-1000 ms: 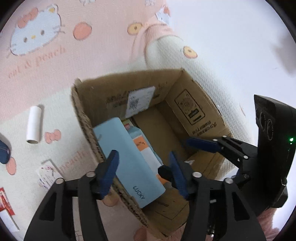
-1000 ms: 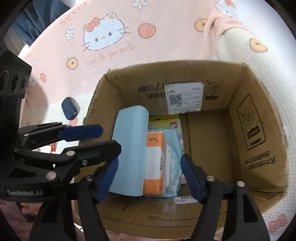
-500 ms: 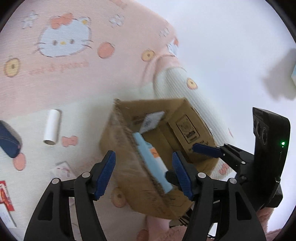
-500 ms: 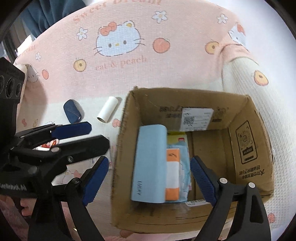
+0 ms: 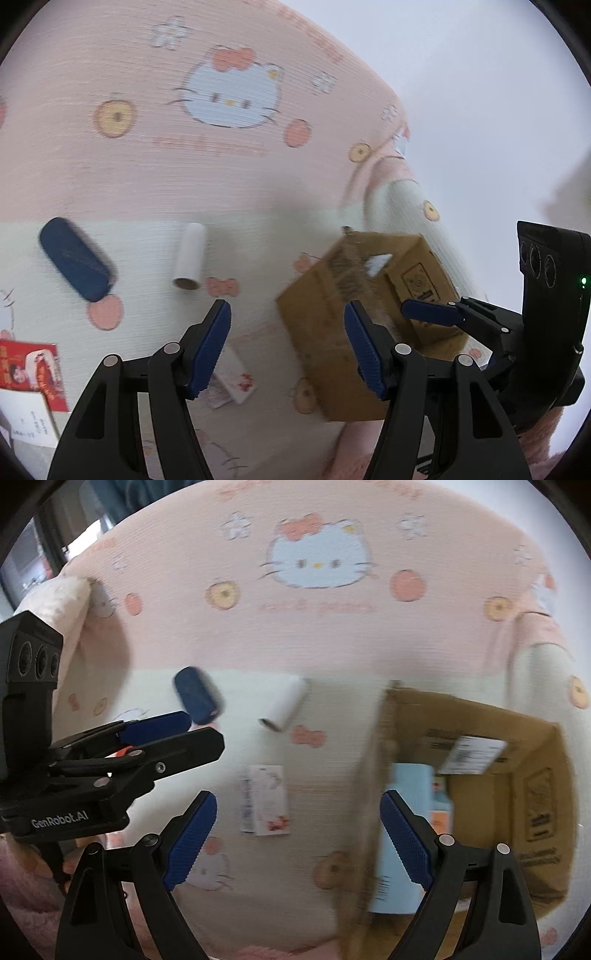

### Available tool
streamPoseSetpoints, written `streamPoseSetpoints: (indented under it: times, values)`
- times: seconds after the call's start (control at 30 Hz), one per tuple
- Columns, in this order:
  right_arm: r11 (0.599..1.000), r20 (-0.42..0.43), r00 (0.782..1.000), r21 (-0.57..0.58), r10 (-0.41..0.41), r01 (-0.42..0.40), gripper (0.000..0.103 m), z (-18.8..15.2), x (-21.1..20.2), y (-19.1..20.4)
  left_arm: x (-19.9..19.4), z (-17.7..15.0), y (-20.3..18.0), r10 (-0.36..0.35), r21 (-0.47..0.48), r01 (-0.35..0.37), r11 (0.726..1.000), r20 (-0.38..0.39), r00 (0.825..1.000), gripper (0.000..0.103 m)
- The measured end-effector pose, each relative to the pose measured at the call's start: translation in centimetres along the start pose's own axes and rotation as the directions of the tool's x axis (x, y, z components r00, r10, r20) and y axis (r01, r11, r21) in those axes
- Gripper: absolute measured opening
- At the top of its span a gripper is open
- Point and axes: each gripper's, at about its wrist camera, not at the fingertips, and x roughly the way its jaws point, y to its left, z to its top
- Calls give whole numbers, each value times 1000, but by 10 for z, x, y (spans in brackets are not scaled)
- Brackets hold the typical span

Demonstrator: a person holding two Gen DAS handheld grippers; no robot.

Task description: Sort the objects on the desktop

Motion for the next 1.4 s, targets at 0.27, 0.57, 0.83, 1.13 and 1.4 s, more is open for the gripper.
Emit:
streamPoseSetpoints:
  times: [0.27, 0.57, 0.83, 1.13, 1.4]
  values:
    - [997, -38, 999, -68, 39, -41, 90, 17, 30, 34, -13, -10, 46, 60, -42, -59, 997, 26, 998, 68]
    - [997, -77, 997, -75, 15, -21, 90, 35, 69, 49, -4, -21, 93, 77, -130, -78, 988, -15, 997, 68]
    - [987, -68, 996, 154, 53, -42, 90, 53, 109, 35, 26, -28, 117, 137, -106, -137, 985, -15, 991, 68]
    - [870, -44, 990, 485, 131, -93, 90, 50, 172, -17, 83, -26, 143, 30, -236, -48, 971, -80, 996, 67]
    - [775, -18, 990, 623, 143, -101, 24, 61, 208, -32, 116, -19, 158, 3, -355, -24, 935, -59, 998, 43]
